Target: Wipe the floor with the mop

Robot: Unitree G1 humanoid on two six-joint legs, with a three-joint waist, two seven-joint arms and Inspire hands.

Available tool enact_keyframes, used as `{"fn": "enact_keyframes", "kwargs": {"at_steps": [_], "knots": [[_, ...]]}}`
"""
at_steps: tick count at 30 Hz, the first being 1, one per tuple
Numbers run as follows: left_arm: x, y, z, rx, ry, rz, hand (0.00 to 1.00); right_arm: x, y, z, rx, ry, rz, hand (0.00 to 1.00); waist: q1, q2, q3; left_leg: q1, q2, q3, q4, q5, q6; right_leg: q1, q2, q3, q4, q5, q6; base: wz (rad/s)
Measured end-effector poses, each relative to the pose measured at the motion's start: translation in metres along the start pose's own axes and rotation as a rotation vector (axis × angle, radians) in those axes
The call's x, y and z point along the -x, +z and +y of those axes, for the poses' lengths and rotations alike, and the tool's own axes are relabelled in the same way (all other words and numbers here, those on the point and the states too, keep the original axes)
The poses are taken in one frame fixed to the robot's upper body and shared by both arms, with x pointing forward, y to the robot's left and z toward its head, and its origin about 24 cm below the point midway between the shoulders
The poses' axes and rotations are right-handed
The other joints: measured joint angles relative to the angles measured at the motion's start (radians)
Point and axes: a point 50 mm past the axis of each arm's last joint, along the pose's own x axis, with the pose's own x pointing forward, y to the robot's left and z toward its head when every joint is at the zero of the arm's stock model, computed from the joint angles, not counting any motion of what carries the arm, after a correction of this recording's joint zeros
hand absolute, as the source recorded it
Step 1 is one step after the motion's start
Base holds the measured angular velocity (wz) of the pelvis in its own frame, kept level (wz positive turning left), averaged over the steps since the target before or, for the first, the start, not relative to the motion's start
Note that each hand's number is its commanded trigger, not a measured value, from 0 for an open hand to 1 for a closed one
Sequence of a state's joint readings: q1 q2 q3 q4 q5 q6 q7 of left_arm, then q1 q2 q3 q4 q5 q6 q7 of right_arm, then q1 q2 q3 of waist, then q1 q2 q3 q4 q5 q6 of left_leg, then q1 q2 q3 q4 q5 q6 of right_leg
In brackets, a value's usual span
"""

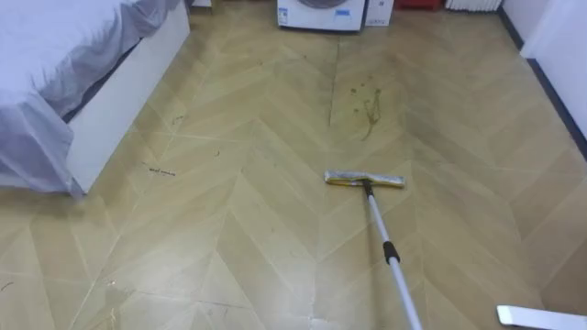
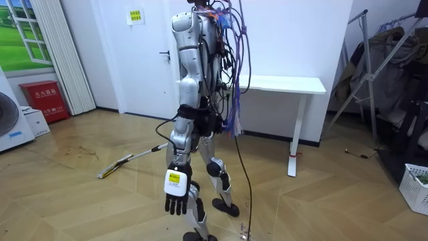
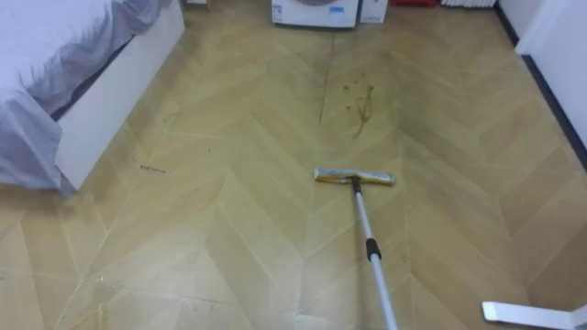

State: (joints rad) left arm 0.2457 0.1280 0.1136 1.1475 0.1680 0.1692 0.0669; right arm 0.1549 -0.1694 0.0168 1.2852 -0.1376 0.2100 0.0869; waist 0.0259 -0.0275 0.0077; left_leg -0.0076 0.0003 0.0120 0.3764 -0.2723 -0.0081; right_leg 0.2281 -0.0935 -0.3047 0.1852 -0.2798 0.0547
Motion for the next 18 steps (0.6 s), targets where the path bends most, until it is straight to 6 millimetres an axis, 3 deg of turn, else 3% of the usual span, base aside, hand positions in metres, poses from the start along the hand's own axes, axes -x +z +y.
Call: {"fn": "enact_keyframes", "kwargs": {"at_steps": [8,11,18], "knots": [[0.000,0.001,-0.001,0.013,0.001,0.004,0.00,0.000,-0.001,0.000,-0.007,-0.005,0.001,1.00,-0.004,0.004,-0.0016,-0.009,0.002,0.007,0.003,0.000,0.000,-0.011,0.001,0.003,0.002,0.000,0.000,0.00],[0.000,0.012,-0.001,0.008,0.000,-0.021,0.00,0.001,0.007,-0.002,-0.007,-0.014,-0.020,1.00,-0.005,0.008,-0.0052,-0.033,0.004,0.007,0.009,0.000,0.000,-0.037,0.002,0.006,0.014,0.001,-0.001,0.00],[-0.001,0.031,-0.002,0.000,-0.006,-0.072,0.00,0.002,0.028,-0.005,-0.010,-0.038,-0.062,1.00,-0.021,0.021,-0.0006,-0.139,0.019,0.019,0.057,-0.001,0.005,-0.131,0.005,-0.001,0.058,0.004,-0.005,0.03]]}}
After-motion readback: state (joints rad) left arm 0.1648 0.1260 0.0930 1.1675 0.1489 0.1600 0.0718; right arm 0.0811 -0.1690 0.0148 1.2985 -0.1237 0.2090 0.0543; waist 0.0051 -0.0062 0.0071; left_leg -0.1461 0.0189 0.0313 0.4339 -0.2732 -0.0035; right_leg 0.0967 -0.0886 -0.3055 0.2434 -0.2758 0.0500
